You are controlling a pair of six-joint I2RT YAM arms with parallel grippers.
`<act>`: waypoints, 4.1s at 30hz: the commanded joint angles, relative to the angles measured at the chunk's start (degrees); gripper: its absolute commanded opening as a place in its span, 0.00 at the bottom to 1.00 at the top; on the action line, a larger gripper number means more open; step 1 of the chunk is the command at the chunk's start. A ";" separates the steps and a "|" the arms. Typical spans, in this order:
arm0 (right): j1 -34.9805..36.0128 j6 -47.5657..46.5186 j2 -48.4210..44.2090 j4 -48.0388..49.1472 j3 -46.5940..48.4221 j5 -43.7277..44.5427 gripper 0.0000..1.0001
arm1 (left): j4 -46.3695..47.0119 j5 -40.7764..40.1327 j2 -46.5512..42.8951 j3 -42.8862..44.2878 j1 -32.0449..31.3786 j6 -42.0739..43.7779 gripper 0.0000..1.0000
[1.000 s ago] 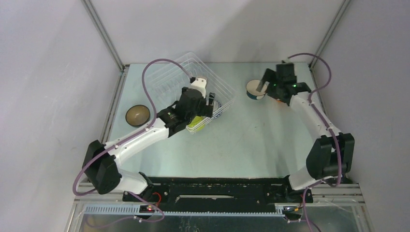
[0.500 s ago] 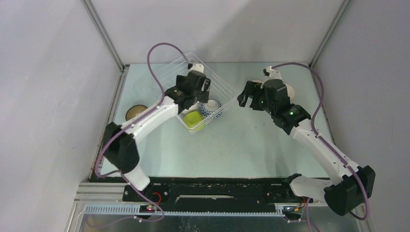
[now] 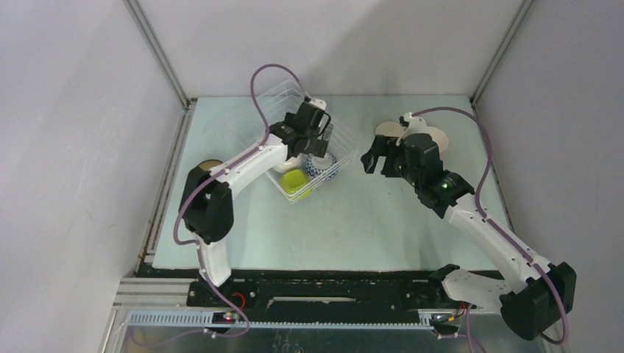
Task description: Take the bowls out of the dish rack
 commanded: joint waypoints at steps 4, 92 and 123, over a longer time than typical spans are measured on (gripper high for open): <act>0.49 -1.73 -2.89 3.76 -1.74 1.73 0.97 | -0.92 0.79 5.40 8.75 -1.03 2.89 0.90; 0.47 -1.04 -3.78 3.55 -1.84 1.65 0.97 | -12.96 -1.50 22.72 28.34 -5.53 20.62 0.97; 0.39 -1.03 -3.12 4.88 -2.65 1.22 0.97 | -12.16 -9.19 31.76 34.04 -3.11 23.04 0.88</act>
